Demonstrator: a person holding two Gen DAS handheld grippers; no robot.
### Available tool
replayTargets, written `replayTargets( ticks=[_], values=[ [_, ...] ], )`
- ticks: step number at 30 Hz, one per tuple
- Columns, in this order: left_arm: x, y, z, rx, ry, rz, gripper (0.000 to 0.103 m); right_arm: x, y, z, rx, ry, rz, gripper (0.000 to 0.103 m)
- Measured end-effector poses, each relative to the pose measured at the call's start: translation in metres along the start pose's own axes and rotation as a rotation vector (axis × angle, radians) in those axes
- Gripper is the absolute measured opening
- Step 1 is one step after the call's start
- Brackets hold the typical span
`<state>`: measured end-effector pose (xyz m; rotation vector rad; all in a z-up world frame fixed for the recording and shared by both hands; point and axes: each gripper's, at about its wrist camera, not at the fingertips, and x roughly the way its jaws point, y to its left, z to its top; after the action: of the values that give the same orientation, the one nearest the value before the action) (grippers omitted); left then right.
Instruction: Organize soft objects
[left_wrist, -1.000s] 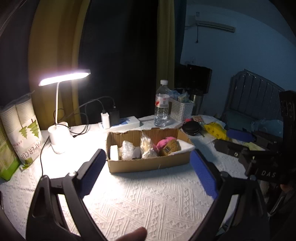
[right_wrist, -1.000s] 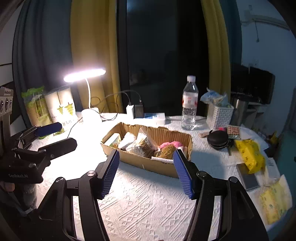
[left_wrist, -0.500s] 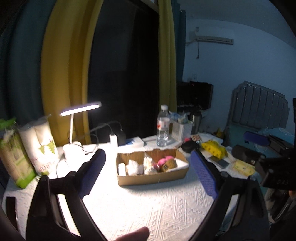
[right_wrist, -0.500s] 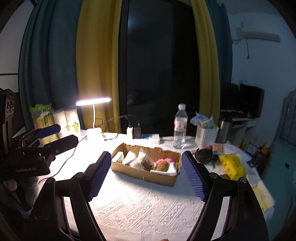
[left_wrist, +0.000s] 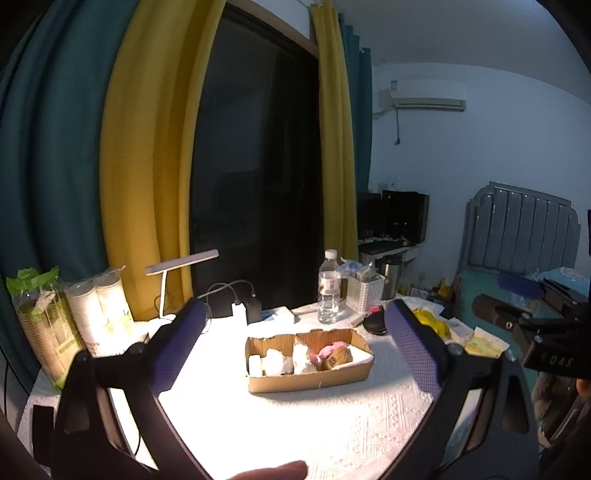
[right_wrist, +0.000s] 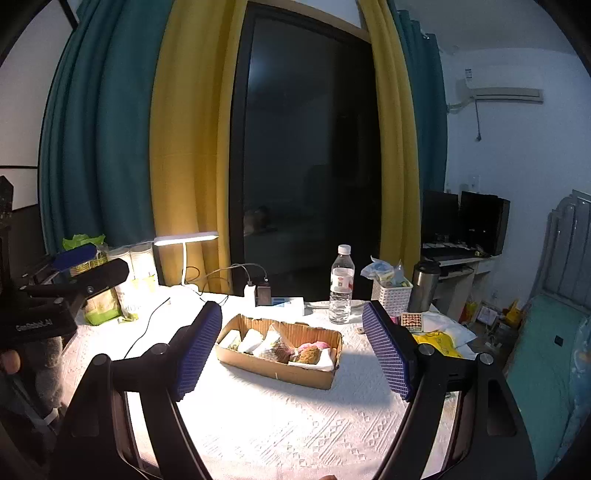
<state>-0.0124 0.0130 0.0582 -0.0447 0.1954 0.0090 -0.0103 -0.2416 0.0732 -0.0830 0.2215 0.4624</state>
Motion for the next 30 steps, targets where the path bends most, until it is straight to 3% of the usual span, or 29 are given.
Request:
replayTargets(
  ticks=[30],
  values=[
    [0.0035,-0.0030,0.0004,0.008,0.010,0.011,0.099,-0.0011,-0.0005,-0.0029,0.000,0.011,-0.004,0.081]
  ],
)
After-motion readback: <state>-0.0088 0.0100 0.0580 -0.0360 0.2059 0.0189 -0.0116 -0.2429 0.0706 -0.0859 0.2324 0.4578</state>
